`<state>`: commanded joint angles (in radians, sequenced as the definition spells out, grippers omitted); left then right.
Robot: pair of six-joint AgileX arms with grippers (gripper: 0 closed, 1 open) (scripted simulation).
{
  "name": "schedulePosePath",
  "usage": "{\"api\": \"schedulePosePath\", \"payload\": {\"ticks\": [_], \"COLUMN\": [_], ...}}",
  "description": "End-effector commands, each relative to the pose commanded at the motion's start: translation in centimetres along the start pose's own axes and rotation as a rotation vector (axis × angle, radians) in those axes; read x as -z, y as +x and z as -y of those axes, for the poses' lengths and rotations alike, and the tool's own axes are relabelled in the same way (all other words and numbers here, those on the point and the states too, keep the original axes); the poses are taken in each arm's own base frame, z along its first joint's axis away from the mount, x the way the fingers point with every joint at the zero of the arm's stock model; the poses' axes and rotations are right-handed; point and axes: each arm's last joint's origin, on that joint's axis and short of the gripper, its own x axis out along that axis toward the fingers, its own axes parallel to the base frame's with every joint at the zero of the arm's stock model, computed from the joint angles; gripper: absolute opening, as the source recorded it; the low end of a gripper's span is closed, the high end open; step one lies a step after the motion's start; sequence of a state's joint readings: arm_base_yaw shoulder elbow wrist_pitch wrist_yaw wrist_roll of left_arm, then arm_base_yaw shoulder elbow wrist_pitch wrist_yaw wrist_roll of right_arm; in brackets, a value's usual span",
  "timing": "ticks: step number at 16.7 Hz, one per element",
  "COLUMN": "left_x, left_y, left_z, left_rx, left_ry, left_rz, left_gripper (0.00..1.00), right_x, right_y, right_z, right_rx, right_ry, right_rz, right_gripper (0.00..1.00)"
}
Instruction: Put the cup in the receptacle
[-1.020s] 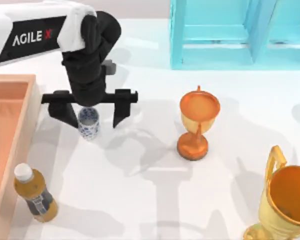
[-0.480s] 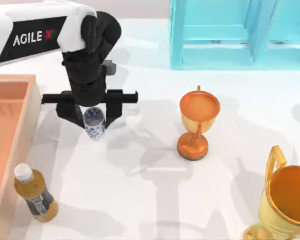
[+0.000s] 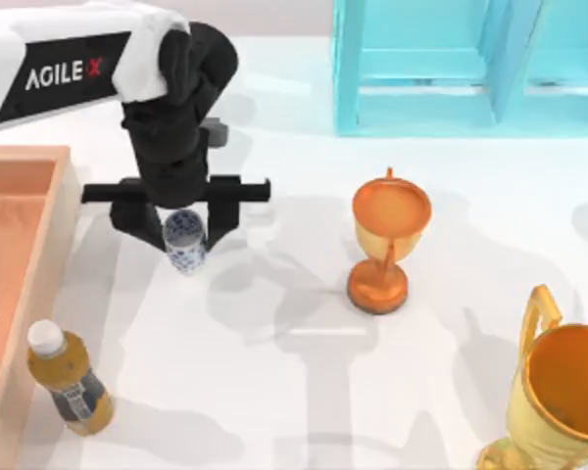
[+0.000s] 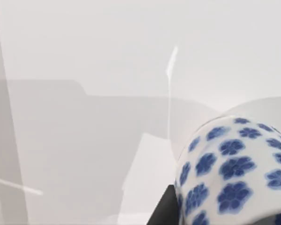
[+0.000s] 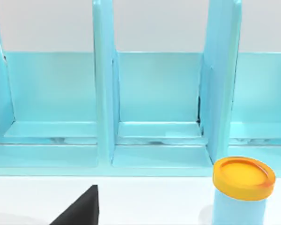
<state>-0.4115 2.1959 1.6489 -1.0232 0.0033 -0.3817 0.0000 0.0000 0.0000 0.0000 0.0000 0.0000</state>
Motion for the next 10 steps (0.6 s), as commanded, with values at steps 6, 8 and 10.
{"api": "schedulePosePath", "payload": {"ticks": [6,8,10], "left_x": [0.8,1.5,2.0], "left_y": [-4.8,-7.7,-9.9], "left_z": [-4.7,-8.1,-11.0], "left_rx": [-0.034,-0.033,-0.03], "left_ry": [0.038,0.049,0.043], "left_rz": [0.019,0.056,0.088], "left_gripper": [0.0,0.0,0.0], "right_x": [0.0,0.0,0.0], "right_y": [0.0,0.0,0.0], "right_z": [0.0,0.0,0.0], "right_rx": [0.0,0.0,0.0], "right_ry": [0.0,0.0,0.0], "right_rz": [0.0,0.0,0.0], "right_gripper": [1.0,1.0,1.0]}}
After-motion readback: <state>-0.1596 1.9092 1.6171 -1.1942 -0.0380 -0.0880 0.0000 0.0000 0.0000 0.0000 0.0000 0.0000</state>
